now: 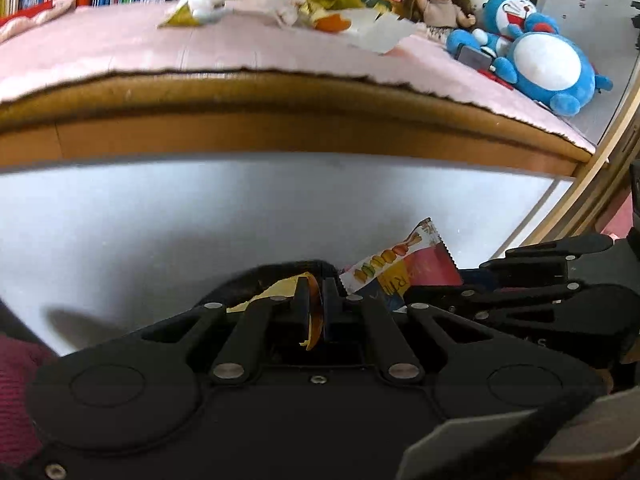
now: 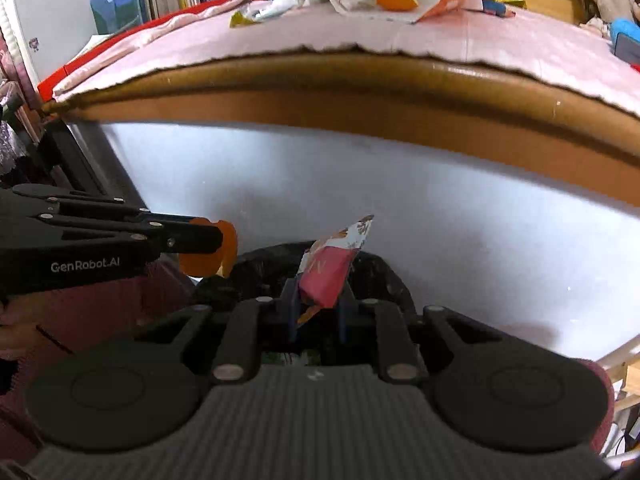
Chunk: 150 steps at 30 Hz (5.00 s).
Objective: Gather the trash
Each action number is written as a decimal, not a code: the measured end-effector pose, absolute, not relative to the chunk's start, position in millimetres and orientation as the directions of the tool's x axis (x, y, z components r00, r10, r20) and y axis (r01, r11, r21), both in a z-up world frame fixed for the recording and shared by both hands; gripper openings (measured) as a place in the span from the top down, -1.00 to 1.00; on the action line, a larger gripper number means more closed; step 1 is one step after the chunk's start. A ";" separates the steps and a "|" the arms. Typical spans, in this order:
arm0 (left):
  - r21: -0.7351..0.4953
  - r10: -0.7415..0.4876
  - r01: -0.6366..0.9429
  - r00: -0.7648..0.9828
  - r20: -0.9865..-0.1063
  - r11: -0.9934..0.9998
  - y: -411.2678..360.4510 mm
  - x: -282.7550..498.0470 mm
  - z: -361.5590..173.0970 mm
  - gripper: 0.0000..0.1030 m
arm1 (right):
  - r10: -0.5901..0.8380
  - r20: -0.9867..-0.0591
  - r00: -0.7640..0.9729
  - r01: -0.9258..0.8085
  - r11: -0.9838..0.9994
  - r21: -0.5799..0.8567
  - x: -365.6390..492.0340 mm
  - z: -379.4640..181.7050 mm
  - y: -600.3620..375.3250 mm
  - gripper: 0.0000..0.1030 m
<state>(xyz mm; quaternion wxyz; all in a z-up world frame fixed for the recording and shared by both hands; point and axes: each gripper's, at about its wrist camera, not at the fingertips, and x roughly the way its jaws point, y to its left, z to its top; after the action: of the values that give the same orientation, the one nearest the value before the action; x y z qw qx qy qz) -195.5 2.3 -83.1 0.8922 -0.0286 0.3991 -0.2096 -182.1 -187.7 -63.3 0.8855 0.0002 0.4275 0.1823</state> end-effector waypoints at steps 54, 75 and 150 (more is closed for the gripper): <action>-0.126 -0.326 0.302 0.840 -0.434 0.945 40.4 -167.2 26.6 -0.43 | 0.324 -0.583 0.745 -0.331 0.939 0.099 -158.4 13.5 -201.5 -0.41; -0.140 -0.277 0.240 0.868 -0.412 0.961 33.3 -75.2 42.9 -0.61 | 0.288 -0.466 0.836 -0.281 0.956 0.087 -92.5 55.5 -219.1 -0.61; 0.003 -0.192 0.217 0.868 -0.458 0.976 6.5 -26.3 -1.0 0.00 | 0.142 -0.559 0.817 -0.159 0.987 0.019 29.8 22.3 -180.9 -0.43</action>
<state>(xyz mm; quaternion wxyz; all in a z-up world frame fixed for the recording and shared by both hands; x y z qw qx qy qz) -26.3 6.5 -1.0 0.9660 0.0273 0.2341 -0.1060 29.8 -180.9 22.3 0.9530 -0.0143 0.2923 0.0789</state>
